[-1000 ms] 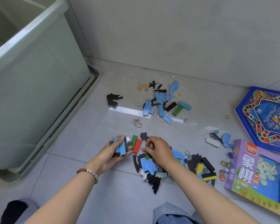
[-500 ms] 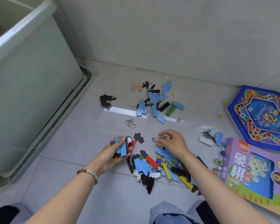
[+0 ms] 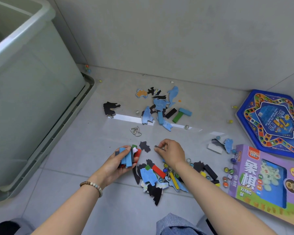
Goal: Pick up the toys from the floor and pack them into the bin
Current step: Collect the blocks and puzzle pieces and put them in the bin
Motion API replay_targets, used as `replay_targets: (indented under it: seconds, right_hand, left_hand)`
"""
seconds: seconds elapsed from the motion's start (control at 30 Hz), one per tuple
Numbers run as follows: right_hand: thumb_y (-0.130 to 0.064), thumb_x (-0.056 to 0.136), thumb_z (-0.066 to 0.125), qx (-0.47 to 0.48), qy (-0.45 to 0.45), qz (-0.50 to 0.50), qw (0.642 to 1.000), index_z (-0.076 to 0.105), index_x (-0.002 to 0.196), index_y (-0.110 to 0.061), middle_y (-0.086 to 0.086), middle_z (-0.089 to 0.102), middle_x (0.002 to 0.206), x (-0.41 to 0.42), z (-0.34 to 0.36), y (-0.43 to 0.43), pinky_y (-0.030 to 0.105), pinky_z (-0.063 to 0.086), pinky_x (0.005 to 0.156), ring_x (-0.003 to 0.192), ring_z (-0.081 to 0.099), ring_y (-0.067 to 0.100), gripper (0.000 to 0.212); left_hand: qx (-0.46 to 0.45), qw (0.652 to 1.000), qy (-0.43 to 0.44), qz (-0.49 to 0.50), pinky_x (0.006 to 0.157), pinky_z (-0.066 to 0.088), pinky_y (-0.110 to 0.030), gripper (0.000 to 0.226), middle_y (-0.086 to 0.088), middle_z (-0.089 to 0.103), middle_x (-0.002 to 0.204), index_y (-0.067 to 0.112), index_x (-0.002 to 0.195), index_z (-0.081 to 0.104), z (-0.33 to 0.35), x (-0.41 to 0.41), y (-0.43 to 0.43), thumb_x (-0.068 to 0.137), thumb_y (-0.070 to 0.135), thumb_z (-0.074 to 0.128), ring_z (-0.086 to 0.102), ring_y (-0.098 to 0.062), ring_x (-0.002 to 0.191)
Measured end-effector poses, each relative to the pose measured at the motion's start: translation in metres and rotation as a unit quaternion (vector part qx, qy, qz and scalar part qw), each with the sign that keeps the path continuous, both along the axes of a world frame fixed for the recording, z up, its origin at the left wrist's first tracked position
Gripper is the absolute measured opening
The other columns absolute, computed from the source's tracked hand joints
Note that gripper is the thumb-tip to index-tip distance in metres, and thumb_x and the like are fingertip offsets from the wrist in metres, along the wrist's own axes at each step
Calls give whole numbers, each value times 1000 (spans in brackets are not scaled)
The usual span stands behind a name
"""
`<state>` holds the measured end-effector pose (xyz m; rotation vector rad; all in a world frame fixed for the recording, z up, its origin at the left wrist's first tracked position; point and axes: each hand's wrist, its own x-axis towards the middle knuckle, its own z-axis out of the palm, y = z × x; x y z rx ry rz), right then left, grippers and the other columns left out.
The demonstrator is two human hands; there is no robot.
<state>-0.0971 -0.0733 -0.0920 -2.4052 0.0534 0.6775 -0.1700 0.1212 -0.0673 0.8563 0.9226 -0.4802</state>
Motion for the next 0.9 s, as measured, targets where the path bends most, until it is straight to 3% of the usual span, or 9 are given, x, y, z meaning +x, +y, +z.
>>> replay_targets:
  seconds: [0.07, 0.13, 0.2, 0.27, 0.33, 0.43, 0.6, 0.73, 0.9]
  right_hand:
    - [-34, 84, 66, 15, 22, 0, 1000, 61, 76, -22, -13, 45, 58, 2, 0, 0, 24, 35, 55, 60, 43, 8, 15]
    - [-28, 88, 63, 123, 68, -69, 988, 62, 74, -17, -7, 49, 60, 6, 6, -3, 25, 37, 61, 57, 42, 9, 17]
    - [-25, 94, 53, 262, 121, -171, 942, 55, 73, -15, -3, 46, 62, 11, 16, -11, 24, 35, 57, 57, 38, 12, 23]
    - [-23, 97, 42, 397, 171, -250, 866, 44, 68, -15, -2, 39, 60, 20, 29, -22, 22, 28, 50, 57, 33, 13, 31]
    - [-32, 97, 38, 454, 182, -278, 827, 40, 63, -16, -2, 41, 58, 30, 39, -36, 22, 26, 47, 53, 36, 13, 38]
    - [-48, 95, 40, 419, 146, -285, 850, 46, 63, -16, -2, 46, 55, 46, 47, -55, 23, 28, 48, 48, 41, 10, 46]
    - [-23, 98, 45, 340, 85, -300, 887, 64, 99, -13, 2, 50, 62, 64, 37, -72, 20, 31, 44, 51, 41, 12, 21]
    - [-26, 86, 66, 222, 3, -294, 930, 66, 80, -16, -2, 48, 62, 72, 26, -75, 20, 33, 50, 54, 40, 12, 11]
    - [-29, 75, 76, 120, 2, -253, 960, 70, 92, -23, -8, 50, 69, 75, 10, -76, 23, 40, 59, 65, 49, 13, 18]
  left_hand:
    - [0, 1000, -2, -2, 69, 60, -32, 29, -14, 70, 98, 14, 116, 55, 1, 1, -1, 89, 23, 61, 68, -22, 86]
    - [-4, 1000, -2, -2, 69, 60, -32, 31, -15, 69, 103, 13, 117, 55, 3, 3, -2, 89, 23, 61, 68, -23, 87]
    - [-13, 1000, -12, -2, 69, 60, -34, 31, -17, 68, 105, 12, 117, 55, 6, 8, -4, 89, 23, 61, 69, -24, 88]
    - [-17, 999, -28, 2, 71, 60, -34, 26, -16, 67, 103, 14, 112, 56, 10, 16, -8, 88, 23, 61, 69, -24, 88]
    - [-23, 999, -38, 12, 73, 59, -35, 20, -14, 65, 100, 16, 108, 57, 15, 25, -15, 88, 22, 61, 69, -26, 90]
    - [-24, 998, -49, 12, 73, 59, -35, 21, -14, 65, 97, 14, 107, 56, 22, 38, -24, 88, 21, 61, 68, -27, 93]
    - [-14, 998, -64, -2, 72, 59, -34, 16, -13, 62, 102, 17, 105, 56, 32, 62, -31, 89, 20, 60, 67, -26, 91]
    - [-9, 997, -73, -15, 71, 60, -34, 15, -13, 62, 104, 18, 105, 56, 35, 78, -37, 90, 19, 59, 67, -26, 91]
    - [-11, 997, -71, -26, 72, 59, -34, 15, -13, 62, 106, 19, 106, 56, 36, 85, -49, 91, 20, 58, 66, -27, 93]
